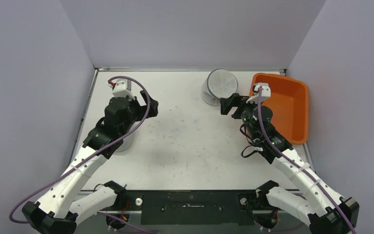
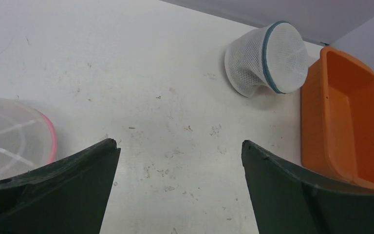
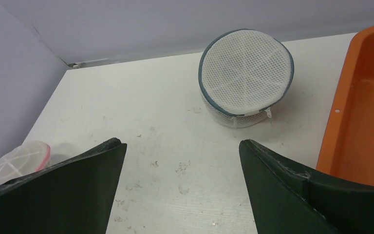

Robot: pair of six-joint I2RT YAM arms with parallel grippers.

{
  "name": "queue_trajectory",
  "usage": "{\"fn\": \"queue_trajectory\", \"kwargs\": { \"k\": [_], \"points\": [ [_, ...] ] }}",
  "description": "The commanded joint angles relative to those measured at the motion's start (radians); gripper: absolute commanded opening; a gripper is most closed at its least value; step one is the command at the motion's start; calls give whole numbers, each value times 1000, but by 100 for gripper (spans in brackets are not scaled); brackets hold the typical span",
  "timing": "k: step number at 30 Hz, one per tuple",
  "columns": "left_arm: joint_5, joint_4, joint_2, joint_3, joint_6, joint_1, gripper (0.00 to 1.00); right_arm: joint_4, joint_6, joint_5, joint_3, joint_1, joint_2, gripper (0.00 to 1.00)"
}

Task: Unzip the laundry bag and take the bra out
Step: Move the laundry bag to the center of the board.

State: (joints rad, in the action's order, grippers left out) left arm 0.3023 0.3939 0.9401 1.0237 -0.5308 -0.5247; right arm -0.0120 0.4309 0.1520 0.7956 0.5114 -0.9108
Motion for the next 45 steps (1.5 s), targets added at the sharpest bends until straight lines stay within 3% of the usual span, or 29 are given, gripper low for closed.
{"fn": "queue_trajectory", "kwargs": {
  "k": [1, 11, 18, 20, 24, 29, 34, 39, 45],
  "points": [
    [-11, -38, -8, -2, -15, -3, 96, -39, 11, 40, 7, 0, -5, 90],
    [-104, -233, -133, -161, 5, 6, 96, -52, 141, 209, -3, -34, -94, 90],
    [-168, -171, -30, -57, -4, 9, 96, -259, 383, 3, -43, -242, -290, 98],
    [-157, -161, -42, -79, 4, 10, 96, -291, 413, -39, -7, -285, -377, 94],
    [-113, -205, -129, -195, -7, 14, 96, -352, 358, -60, 109, -316, -550, 87],
    [-98, -254, -192, -260, -11, 15, 96, -340, 269, -225, 265, -373, -766, 88],
    [-127, -272, -205, -265, 10, 19, 96, -412, 241, -251, 276, -381, -845, 85],
    [-151, -276, -200, -270, 9, 19, 96, -408, 235, -259, 328, -380, -905, 77],
    [-160, -271, -197, -266, 5, 20, 96, -407, 251, -284, 358, -373, -935, 46]
  ]
}}
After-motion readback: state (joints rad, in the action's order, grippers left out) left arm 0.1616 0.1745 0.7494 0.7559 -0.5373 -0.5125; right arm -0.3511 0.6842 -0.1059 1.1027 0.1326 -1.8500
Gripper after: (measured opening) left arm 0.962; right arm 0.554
